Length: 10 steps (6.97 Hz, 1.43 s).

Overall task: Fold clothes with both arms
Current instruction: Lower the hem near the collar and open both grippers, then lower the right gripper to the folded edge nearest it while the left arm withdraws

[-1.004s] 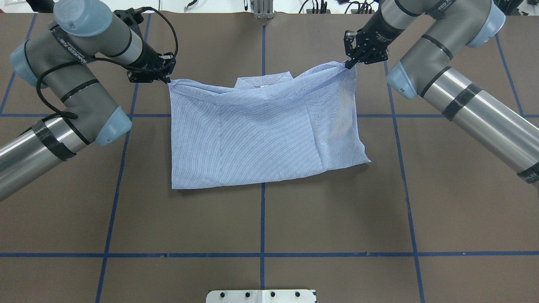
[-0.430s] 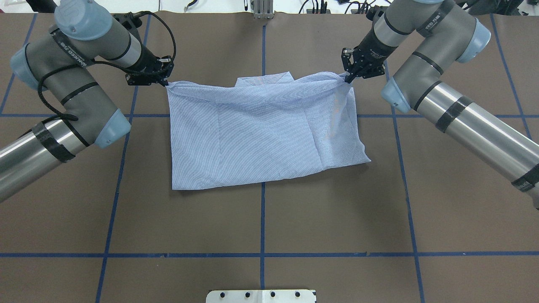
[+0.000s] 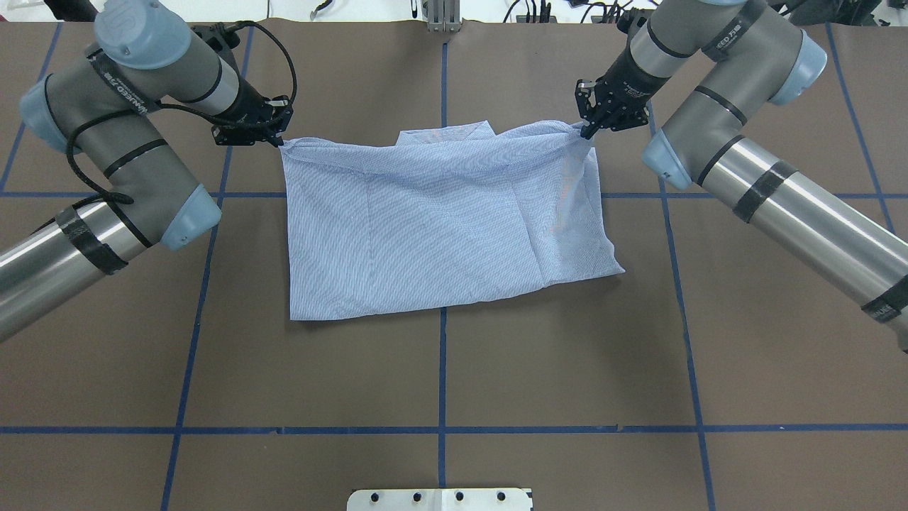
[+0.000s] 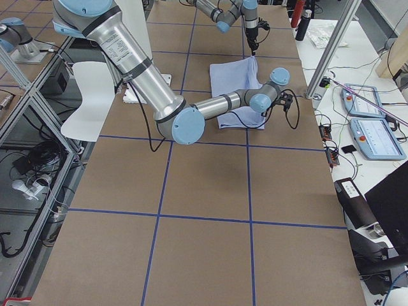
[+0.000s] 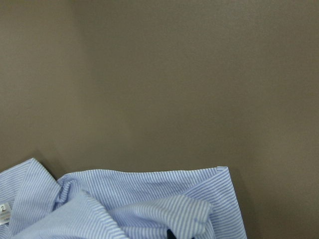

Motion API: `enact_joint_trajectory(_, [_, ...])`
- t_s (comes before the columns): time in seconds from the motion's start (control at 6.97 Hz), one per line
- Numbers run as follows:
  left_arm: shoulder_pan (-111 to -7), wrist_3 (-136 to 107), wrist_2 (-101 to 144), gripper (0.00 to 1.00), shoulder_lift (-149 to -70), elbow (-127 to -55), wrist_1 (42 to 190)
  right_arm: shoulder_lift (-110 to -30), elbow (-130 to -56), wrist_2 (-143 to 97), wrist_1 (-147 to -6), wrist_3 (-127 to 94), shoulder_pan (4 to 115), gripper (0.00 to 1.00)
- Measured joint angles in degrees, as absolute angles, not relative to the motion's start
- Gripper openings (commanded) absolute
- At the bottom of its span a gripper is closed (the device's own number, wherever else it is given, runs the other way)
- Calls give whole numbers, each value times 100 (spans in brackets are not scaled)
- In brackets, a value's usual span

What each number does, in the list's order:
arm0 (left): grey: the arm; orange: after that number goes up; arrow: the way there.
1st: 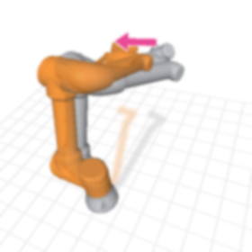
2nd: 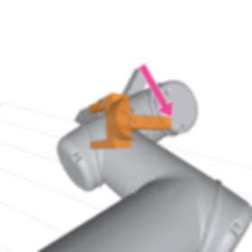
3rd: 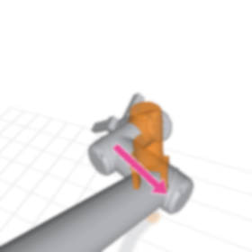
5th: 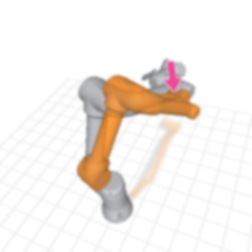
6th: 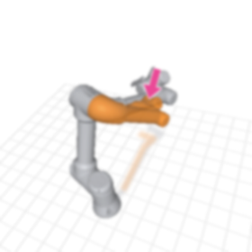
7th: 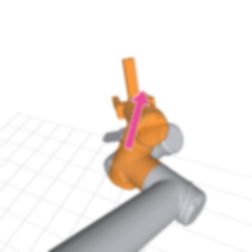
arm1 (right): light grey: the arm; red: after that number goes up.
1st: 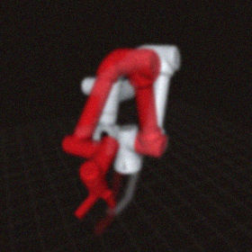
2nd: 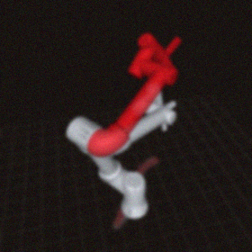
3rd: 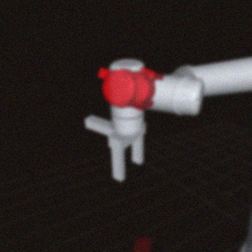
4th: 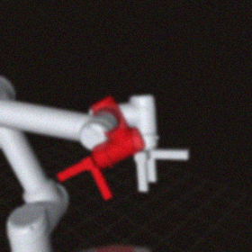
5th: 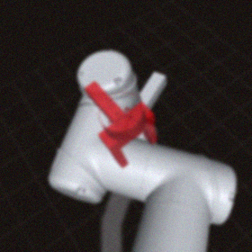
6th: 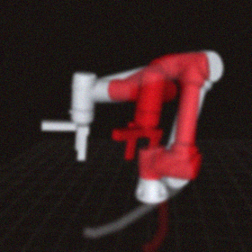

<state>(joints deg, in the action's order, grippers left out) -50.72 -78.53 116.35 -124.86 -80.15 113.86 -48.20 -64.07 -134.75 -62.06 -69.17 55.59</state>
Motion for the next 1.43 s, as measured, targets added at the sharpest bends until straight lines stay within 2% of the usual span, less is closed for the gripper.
enact_joint_trajectory(0.57, [-5124,-7811,11640,100,-12449,-8186,11303,-4848,-6506,-13445,-6219,-6951,5702,99])
enact_joint_trajectory(0.72, [-5160,-7780,11645,100,-12325,-8465,11163,-5012,-6757,-13540,-6217,-6986,5720,99])
enact_joint_trajectory(1.15, [-5190,-7661,11654,100,-12065,-9728,10040,-6097,-8230,-13494,-6270,-7491,5232,99])
enact_joint_trajectory(1.43, [-5187,-7662,11656,100,-12052,-10068,9717,-6711,-8785,-13091,-6277,-7645,4695,98])
